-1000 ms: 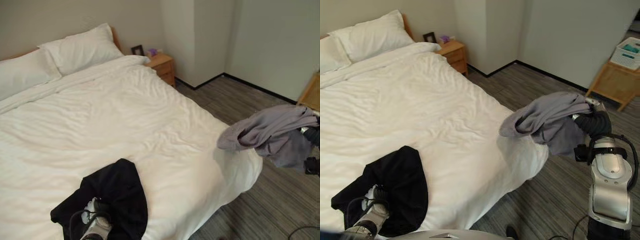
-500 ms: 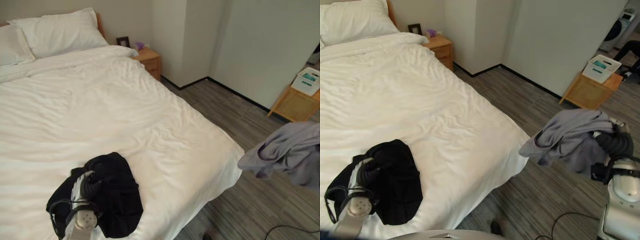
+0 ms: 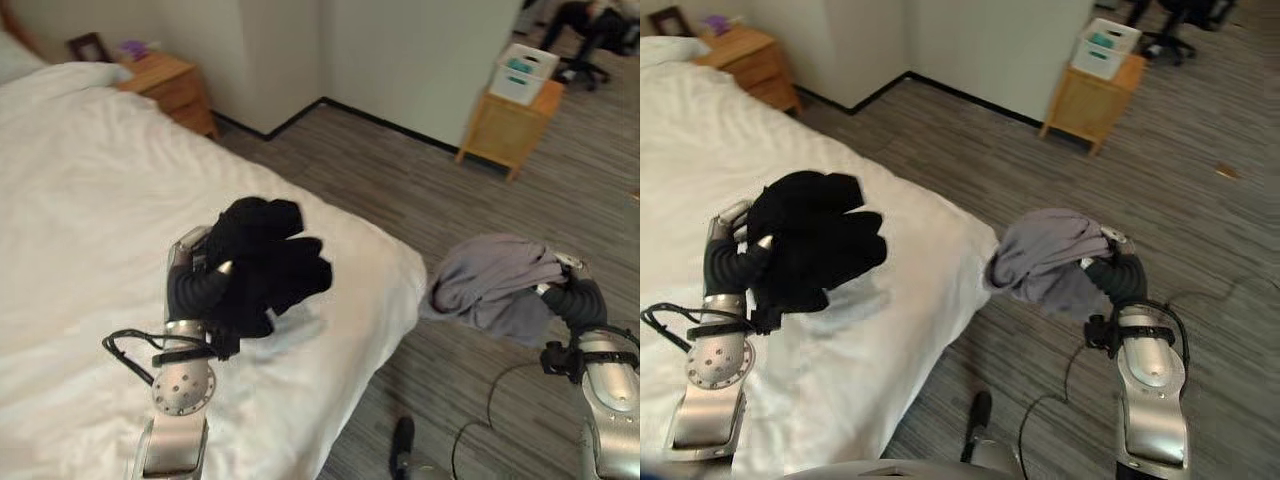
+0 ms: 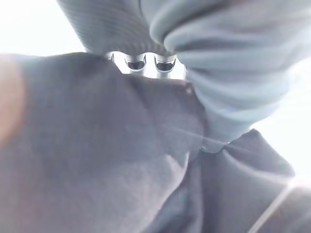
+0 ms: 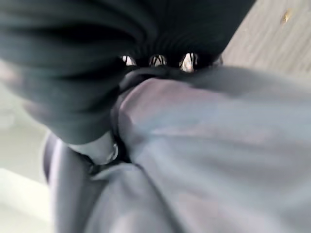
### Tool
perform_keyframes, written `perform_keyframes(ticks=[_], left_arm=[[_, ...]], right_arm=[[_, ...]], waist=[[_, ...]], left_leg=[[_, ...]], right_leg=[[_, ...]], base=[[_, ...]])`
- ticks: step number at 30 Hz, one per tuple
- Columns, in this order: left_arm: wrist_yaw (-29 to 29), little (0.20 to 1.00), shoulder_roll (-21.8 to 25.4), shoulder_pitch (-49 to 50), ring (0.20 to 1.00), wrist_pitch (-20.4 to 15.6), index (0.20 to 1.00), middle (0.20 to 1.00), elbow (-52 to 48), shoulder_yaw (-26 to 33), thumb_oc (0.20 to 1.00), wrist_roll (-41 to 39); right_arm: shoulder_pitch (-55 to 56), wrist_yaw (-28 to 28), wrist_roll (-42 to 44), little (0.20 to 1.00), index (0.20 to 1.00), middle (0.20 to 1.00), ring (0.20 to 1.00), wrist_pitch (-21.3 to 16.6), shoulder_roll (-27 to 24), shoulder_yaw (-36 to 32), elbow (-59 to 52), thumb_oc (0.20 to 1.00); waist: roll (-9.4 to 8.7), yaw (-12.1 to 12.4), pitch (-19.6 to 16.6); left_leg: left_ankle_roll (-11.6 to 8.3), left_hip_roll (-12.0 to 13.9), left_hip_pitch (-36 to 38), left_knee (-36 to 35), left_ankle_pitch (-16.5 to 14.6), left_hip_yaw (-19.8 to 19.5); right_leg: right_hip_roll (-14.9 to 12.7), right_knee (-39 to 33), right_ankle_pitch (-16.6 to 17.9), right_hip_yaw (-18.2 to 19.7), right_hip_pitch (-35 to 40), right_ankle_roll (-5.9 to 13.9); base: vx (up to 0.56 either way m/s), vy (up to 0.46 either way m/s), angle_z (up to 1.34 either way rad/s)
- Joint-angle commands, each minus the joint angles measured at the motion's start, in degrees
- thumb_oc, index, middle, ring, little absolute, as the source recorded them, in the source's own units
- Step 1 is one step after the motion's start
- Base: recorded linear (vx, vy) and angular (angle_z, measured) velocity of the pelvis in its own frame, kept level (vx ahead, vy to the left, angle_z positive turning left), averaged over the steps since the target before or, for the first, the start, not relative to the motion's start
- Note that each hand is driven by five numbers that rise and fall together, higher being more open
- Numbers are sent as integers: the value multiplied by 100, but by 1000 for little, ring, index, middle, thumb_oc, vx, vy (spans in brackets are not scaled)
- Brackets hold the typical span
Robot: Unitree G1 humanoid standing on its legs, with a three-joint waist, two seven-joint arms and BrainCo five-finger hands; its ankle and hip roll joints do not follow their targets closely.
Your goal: Pick up bed clothes into laundry basket.
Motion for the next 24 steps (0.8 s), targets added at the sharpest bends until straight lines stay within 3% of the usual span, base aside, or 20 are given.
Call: perform_keyframes(ticks=[1,5,11,16,19,21,22,24], left_arm=[[242,200,201,-128,200,-692,200,200,-398,156,200,-387],[413,200,-127,55,200,-847,200,200,-195,-103,200,-497],[568,200,-350,-39,200,-872,200,200,97,-566,200,-467],[591,200,-489,-25,200,-861,200,200,260,-676,200,-518],[639,200,-587,17,200,-863,200,200,384,-691,200,-619],[632,200,-683,16,200,-925,200,200,546,-674,200,-703],[601,200,-767,-4,200,-945,200,200,634,-696,200,-809],[478,200,-963,4,200,-988,200,200,816,-782,200,-1047]], right_arm=[[-320,-230,91,200,200,200,200,-491,-160,-241,-522,200],[-204,-252,81,200,200,200,200,-560,-238,-118,-772,200],[-198,-314,263,200,200,200,200,-637,-305,-175,-850,200],[-341,-275,315,200,200,200,200,-640,-268,222,-813,200],[-446,-206,297,200,200,200,200,-644,-159,794,-750,200],[-610,-227,205,200,200,200,200,-645,-16,1216,-544,200],[-597,-283,121,200,200,200,200,-659,41,1352,-380,200],[-555,-340,-109,200,200,200,200,-688,23,1586,-144,200]], waist=[[-284,136,-543],[-229,49,-680],[-32,-163,-736],[156,-341,-681],[143,-433,-539],[88,-405,-430],[59,-394,-417],[-44,-242,-398]], left_leg=[[170,-354,-223,-103,301,-506],[50,-297,-32,-103,381,-346],[-129,-139,177,-103,503,-105],[-295,-87,496,-56,649,219],[-453,184,413,794,707,248],[-383,375,161,1454,806,-65],[-350,341,64,1552,718,-314],[28,-268,-414,1563,25,-1495]], right_leg=[[-368,-1216,368,-163,1685,983],[-150,-1284,24,166,1660,957],[109,-1284,-158,683,1554,859],[308,-1284,-277,1046,1560,719],[444,-1284,-359,1337,1618,625],[514,-1284,-321,1623,1588,479],[518,-1284,-326,1730,1556,457],[484,-1284,-370,2060,1562,400]], base=[[2,-169,-68],[56,-200,-75],[24,-166,-44],[37,-180,-44],[41,-214,-37],[-15,-228,-93],[-11,-193,-83],[130,-97,-44]])
